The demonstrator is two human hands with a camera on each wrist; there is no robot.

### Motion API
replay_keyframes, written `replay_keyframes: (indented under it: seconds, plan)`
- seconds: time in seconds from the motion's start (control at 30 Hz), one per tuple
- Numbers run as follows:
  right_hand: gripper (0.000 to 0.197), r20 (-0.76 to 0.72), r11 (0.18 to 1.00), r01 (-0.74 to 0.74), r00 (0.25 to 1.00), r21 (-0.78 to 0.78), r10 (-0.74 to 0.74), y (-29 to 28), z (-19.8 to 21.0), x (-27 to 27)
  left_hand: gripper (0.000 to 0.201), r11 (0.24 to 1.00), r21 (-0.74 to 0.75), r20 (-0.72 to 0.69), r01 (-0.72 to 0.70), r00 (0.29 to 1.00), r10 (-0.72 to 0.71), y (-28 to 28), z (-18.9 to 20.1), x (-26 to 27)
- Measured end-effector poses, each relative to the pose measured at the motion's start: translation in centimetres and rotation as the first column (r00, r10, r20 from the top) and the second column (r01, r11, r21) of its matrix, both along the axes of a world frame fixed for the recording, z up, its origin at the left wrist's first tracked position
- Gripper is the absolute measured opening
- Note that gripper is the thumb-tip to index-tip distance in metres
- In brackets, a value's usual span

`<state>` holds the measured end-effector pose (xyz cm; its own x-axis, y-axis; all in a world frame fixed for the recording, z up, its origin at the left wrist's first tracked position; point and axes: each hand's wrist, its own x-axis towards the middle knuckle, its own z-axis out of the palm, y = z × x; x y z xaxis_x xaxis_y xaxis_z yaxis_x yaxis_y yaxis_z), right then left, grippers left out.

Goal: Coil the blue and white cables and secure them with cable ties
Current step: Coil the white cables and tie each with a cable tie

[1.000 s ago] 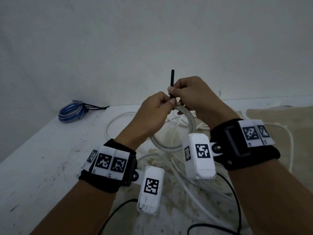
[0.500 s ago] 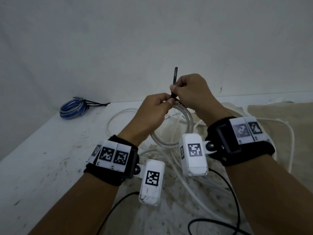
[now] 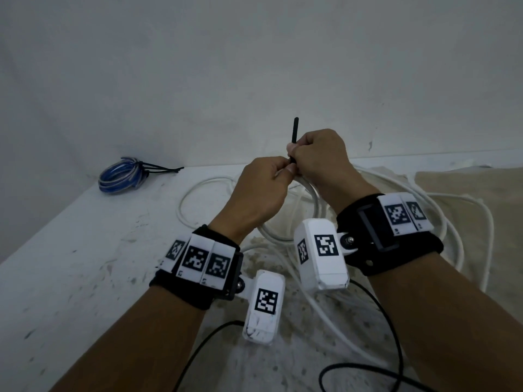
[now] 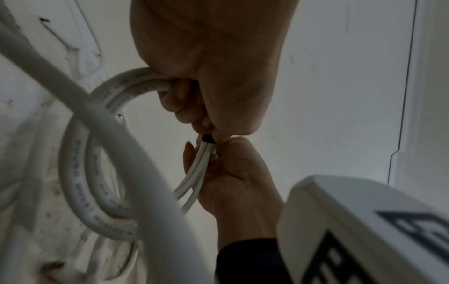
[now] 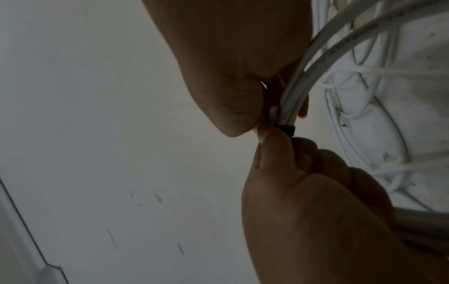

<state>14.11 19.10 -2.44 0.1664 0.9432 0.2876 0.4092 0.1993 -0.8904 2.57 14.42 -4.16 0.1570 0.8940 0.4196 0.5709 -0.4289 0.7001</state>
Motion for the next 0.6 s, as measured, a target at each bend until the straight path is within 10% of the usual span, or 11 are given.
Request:
replay_keyframes:
  seconds: [0.4, 0.6]
  plan:
    - [0.026, -0.056, 0.999, -0.003, 0.998, -0.049, 0.000, 0.0, -1.0, -0.1, 0.035, 0.999, -0.035, -0.037, -0.019, 0.999, 0.018, 0.4, -0.9, 0.0]
    - [0.020, -0.374, 0.936, -0.327, 0.891, -0.133, 0.258, -2.6, 0.1, -0.8, 0.018, 0.982, -0.188, -0.016, -0.021, 1.000, 0.019, -0.2, 1.6, -1.8]
